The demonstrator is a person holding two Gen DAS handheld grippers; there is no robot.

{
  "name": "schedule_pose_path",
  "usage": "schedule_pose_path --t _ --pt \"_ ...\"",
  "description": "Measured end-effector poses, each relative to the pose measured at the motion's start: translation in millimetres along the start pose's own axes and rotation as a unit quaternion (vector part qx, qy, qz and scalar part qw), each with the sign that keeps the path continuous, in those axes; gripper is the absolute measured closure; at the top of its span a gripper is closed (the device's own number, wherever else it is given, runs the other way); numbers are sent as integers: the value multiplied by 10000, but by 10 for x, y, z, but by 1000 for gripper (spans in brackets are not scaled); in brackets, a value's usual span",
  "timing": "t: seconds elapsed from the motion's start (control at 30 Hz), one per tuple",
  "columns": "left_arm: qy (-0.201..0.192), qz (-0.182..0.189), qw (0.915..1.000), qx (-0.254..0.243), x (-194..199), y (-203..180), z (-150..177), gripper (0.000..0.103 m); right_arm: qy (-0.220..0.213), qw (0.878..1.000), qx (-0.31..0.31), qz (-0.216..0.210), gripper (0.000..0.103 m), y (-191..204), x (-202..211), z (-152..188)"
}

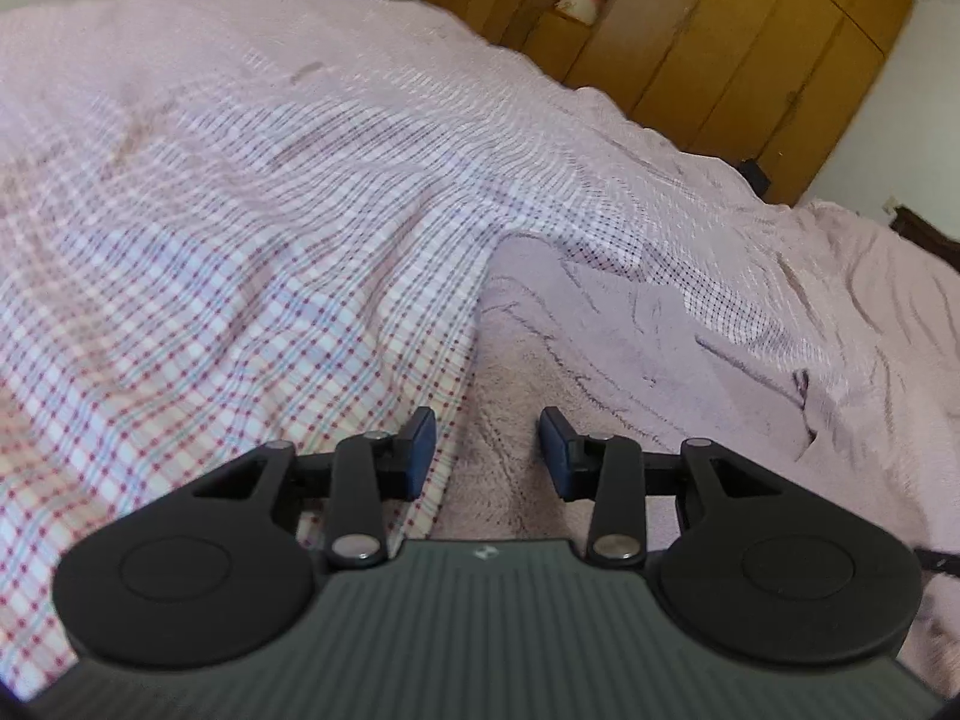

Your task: Fold small clothes

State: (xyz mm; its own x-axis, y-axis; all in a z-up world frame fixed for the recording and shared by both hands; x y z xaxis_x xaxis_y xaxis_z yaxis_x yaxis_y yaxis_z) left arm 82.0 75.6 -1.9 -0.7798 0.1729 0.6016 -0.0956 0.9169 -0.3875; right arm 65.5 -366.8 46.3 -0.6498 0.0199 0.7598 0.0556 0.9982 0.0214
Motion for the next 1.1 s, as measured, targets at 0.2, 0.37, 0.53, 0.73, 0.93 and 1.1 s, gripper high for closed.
schedule_pose_path --t 0.2,0.37,0.53,0.73,0.93,1.1 --pt "194 -378 9989 -185 2 -70 -14 61 -944 9925 -639 448 84 58 384 262" --pt "92 -718 9954 -622 -42 -189 50 60 -771 9801 -1724 614 81 17 226 737" --pt "-41 -810 9941 -726 -58 -228 102 60 -1097 9588 -2606 -264 79 -338 430 1020" --pt "-419 -407 9917 -1143 117 -534 188 62 -2465 8779 -3962 1075 13 -1169 934 1353" --pt "-787 737 9830 -1486 502 -1575 630 54 -2604 8967 -2989 1967 17 -1607 1098 1535" --pt "-773 1425 9607 -2253 401 -2664 1231 53 -2517 8400 -4702 1001 79 -2287 903 1932"
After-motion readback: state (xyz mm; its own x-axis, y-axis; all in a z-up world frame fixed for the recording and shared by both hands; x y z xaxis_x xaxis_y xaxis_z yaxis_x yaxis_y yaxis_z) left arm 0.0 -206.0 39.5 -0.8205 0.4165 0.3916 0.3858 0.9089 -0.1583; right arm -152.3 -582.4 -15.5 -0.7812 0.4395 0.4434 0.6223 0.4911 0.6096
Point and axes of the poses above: each gripper's, at about its wrist camera, not at the fingertips, and x roughly against the way its jaws point, y to its left, z to its underside, the point moved 1 cm from there along -x, roughly the way its jaws point, and after that the axes turned 3 degrees about -x, right-handed, at the moved point
